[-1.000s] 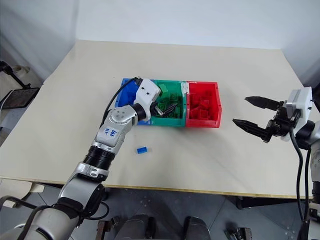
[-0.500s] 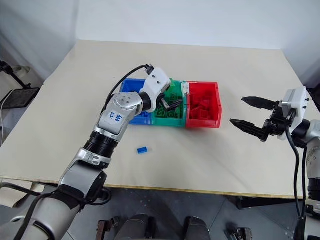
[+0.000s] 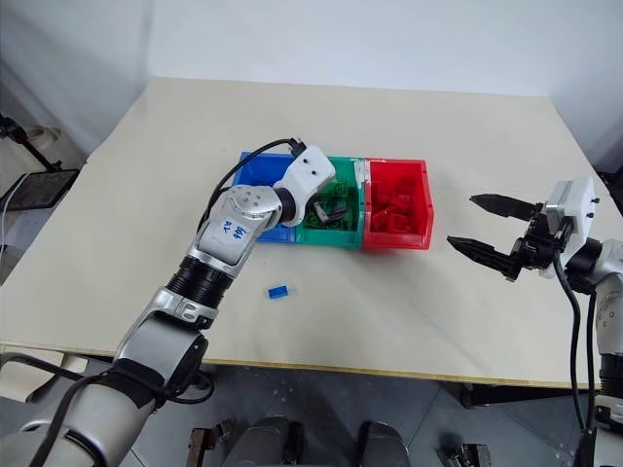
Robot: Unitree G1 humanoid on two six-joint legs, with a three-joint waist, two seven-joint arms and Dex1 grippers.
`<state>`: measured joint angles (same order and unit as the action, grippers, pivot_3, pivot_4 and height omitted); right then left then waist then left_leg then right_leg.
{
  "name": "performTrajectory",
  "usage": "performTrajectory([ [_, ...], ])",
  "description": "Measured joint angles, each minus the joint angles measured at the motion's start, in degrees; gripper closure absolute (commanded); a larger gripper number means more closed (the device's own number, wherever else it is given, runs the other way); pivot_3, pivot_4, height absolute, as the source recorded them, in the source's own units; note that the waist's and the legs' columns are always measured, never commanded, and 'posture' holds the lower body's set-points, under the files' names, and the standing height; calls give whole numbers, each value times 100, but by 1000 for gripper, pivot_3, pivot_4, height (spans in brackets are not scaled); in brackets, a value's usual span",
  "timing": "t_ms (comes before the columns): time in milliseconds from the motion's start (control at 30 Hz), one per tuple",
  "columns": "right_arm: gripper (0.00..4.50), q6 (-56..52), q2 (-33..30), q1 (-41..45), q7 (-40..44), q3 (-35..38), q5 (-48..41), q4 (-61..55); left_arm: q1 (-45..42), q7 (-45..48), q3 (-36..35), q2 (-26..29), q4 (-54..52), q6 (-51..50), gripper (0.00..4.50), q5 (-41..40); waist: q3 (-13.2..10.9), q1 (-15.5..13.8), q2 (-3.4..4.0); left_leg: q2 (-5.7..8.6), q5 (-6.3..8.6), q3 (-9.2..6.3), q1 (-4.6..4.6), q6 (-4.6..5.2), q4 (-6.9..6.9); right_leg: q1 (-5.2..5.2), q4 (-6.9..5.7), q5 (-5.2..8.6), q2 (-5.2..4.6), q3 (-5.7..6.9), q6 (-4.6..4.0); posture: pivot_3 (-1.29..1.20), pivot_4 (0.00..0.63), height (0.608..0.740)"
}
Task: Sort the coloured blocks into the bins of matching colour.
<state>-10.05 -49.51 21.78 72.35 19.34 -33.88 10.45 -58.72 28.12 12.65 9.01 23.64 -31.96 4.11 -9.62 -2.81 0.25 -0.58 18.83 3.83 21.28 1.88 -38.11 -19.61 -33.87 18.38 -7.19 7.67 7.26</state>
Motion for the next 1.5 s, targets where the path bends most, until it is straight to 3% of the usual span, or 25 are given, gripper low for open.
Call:
performTrajectory([
  [300,122,-2,59,62,-36,-17,4,16,-118,32,179,-31,-183,-311,11,90,-1,-3,-2,1,0,1,0,0,0,-1,-1,0,-1,-2,0,0,150,740],
  [400,122,0,148,152,-70,-61,5,12,-168,27,545,176,-130,-82,11,405,0,-1,0,3,0,3,-9,0,4,2,-2,0,-1,-4,0,0,150,740],
  [500,122,-1,142,0,12,-69,25,15,-170,-51,212,-71,-326,-548,11,222,-3,-18,-5,1,0,-2,3,0,-2,-2,-2,0,0,-2,0,0,150,740],
  [600,122,-5,211,149,-115,-83,31,7,-159,-93,692,309,-66,-116,11,660,-1,15,-3,1,0,8,-10,0,4,1,-1,0,1,-8,1,0,150,740],
  [833,122,-6,202,73,-71,-83,58,-1,-183,-109,156,-70,-577,-687,11,298,-3,-20,-6,3,0,-5,2,0,-4,-1,-4,-2,-2,-3,3,0,150,740],
  [933,122,-6,203,71,-79,-81,58,-9,-71,-115,455,147,-715,-643,11,526,1,-1,2,4,0,0,-12,0,4,5,-5,-2,0,-6,3,0,150,740],
  [1200,122,-5,204,149,-90,-84,65,-8,-18,-103,150,62,-910,-812,11,270,-2,15,-2,-2,-1,3,-1,-1,-3,-4,-5,-1,2,-7,3,0,150,740],
  [1500,122,-8,204,164,-87,-91,75,5,1199,126,-240,61,-2174,-655,11,-400,-2,19,-1,-1,0,1,-2,-1,-3,-2,-9,-2,-1,-8,3,0,150,740],
])
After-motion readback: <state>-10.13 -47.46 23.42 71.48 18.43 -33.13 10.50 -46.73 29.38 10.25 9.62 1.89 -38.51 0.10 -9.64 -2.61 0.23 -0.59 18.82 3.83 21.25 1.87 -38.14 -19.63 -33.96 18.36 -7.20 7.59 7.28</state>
